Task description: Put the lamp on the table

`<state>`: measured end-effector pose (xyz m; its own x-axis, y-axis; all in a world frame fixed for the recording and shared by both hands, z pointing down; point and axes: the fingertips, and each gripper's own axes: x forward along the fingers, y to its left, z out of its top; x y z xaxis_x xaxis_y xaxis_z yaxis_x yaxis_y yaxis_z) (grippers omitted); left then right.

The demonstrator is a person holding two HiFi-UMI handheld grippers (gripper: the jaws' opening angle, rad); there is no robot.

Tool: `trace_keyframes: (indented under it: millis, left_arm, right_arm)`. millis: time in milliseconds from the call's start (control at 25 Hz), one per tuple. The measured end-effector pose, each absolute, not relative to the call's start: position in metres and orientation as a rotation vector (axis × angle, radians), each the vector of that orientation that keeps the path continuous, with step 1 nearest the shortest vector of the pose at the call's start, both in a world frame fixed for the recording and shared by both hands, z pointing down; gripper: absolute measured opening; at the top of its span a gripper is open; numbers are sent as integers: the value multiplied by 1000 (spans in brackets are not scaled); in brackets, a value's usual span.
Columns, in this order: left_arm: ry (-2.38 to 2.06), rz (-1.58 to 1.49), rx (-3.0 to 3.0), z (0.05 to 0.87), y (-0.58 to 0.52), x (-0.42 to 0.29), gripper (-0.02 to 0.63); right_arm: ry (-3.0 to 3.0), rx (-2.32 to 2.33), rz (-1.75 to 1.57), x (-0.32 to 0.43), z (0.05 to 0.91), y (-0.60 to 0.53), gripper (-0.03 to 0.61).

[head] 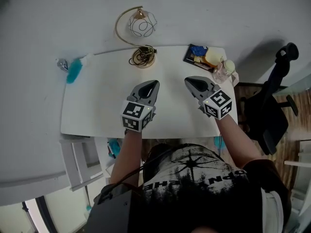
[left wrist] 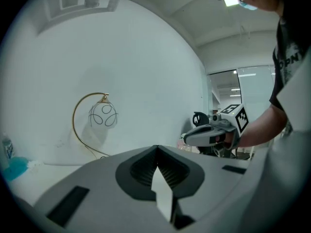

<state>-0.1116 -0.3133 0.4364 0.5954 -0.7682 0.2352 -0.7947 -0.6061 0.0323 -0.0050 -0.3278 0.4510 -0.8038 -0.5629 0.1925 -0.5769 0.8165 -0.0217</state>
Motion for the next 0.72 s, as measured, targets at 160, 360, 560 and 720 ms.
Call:
trace_keyframes:
  millis: [160,360,560,720]
  left_arm:
    - [-1277,296,2678,446,-285,-92,15]
    - [-1249,325,2658,463,-263,-72,15]
    - [-1239,330,2658,468,-254,-58,15]
    - [-1233,334,2680,463,-250,-49,15]
  right_arm:
    - [-2842,923,124,12,447,-306,21]
    - [-2849,909,105,22,441,-283,21]
    - [-2847,904,107,29,443,-270,21]
    - [-2837,912,105,36,447,-265,20]
